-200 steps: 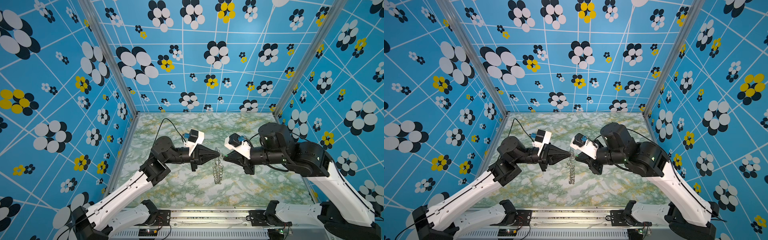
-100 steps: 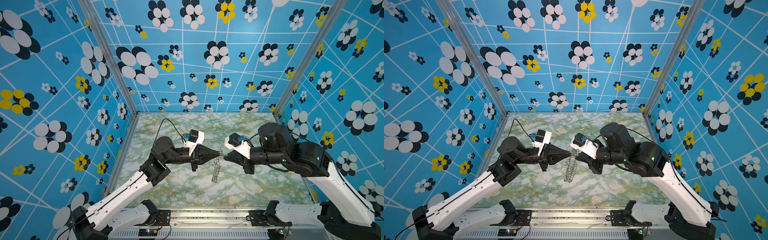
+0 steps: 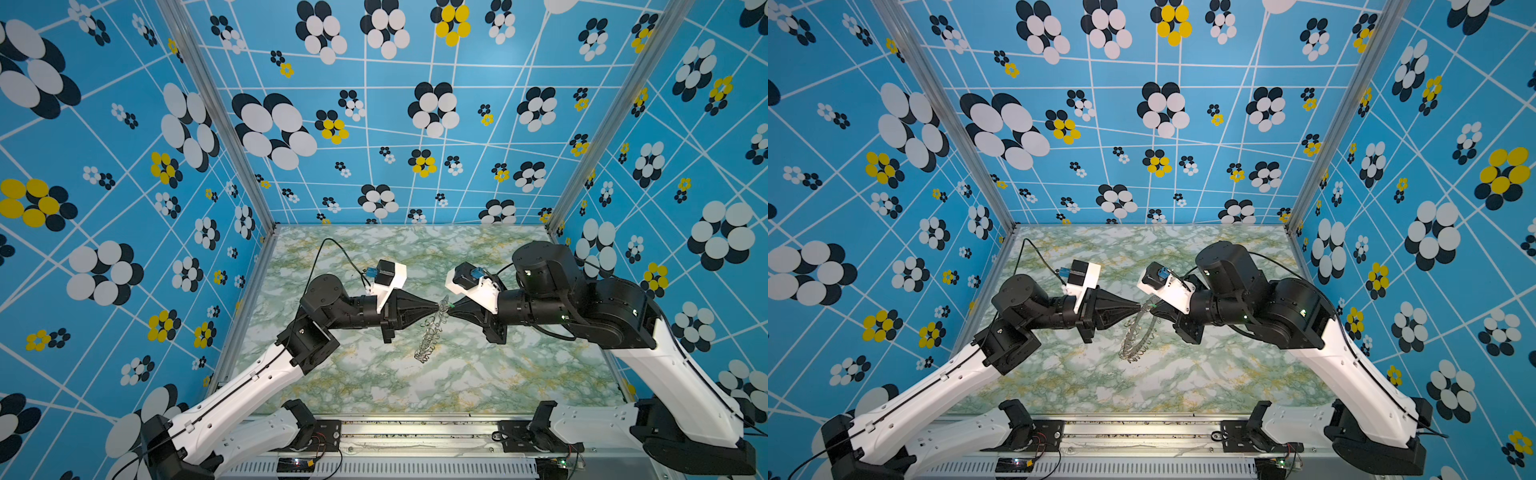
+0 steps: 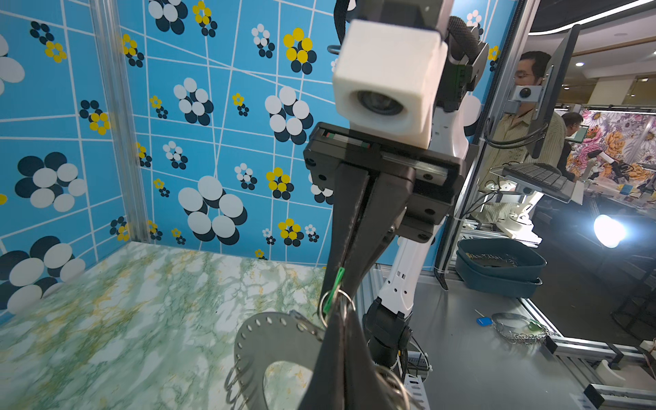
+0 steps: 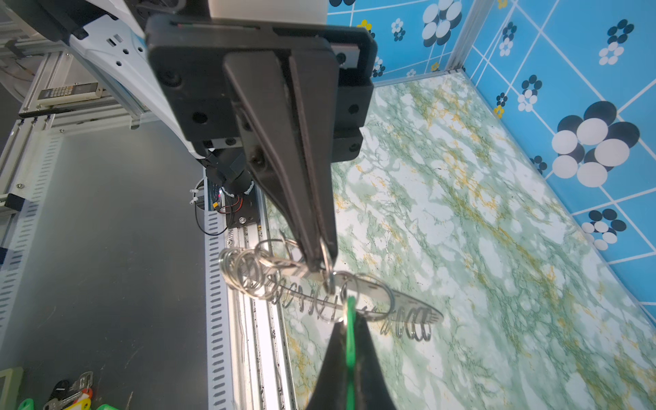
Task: Attach keys to a key ring
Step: Insert the key into the keyring.
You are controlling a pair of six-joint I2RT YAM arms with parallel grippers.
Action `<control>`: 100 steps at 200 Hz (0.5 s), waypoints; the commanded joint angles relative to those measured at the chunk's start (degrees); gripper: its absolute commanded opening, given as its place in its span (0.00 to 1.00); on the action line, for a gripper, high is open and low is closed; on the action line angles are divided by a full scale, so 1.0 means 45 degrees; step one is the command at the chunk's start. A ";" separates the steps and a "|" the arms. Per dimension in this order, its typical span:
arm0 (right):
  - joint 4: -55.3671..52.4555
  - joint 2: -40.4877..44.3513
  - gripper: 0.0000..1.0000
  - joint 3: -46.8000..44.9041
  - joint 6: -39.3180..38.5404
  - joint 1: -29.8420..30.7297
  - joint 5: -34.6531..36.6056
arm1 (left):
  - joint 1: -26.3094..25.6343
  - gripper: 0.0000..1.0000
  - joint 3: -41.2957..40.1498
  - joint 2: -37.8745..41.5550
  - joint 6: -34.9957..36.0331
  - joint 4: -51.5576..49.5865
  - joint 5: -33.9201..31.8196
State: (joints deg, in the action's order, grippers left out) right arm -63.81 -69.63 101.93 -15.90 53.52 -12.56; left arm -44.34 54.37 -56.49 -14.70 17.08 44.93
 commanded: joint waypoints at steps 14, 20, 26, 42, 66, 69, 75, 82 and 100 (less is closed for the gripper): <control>-0.0147 0.0018 0.00 0.0905 -0.0067 -0.0096 0.0206 | -0.0087 0.00 -0.0249 0.0405 0.0473 -0.0431 0.0217; -0.0202 -0.0006 0.00 0.0923 -0.0057 -0.0096 0.0164 | -0.0080 0.00 -0.0246 0.0405 0.0496 -0.0423 0.0175; -0.0243 -0.0041 0.00 0.0928 -0.0043 -0.0096 0.0118 | -0.0078 0.00 -0.0256 0.0391 0.0527 -0.0402 0.0154; -0.0248 -0.0045 0.00 0.0758 0.0024 -0.0096 -0.0029 | -0.0089 0.00 -0.0227 0.0414 0.0533 -0.0325 0.0076; 0.0007 0.0022 0.00 0.0190 0.0256 -0.0096 -0.0254 | -0.0075 0.00 -0.0160 0.0462 0.0642 -0.0332 -0.0042; 0.0031 0.0028 0.00 0.0153 0.0284 -0.0096 -0.0305 | -0.0067 0.00 -0.0140 0.0463 0.0673 -0.0382 -0.0059; 0.0135 0.0049 0.00 0.0095 0.0345 -0.0096 -0.0430 | -0.0060 0.00 -0.0135 0.0454 0.0722 -0.0457 -0.0109; 0.0239 0.0062 0.00 0.0012 0.0415 -0.0096 -0.0564 | -0.0055 0.00 -0.0146 0.0463 0.0747 -0.0457 -0.0123; 0.0216 -0.0049 0.00 -0.0053 0.0440 -0.0095 -0.0725 | -0.0054 0.00 -0.0131 0.0442 0.0699 -0.0254 -0.0179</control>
State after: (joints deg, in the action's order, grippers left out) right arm -64.88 -70.57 102.45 -15.29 53.49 -14.37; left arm -44.34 54.24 -56.01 -12.38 15.77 44.10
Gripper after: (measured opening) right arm 0.052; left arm 0.049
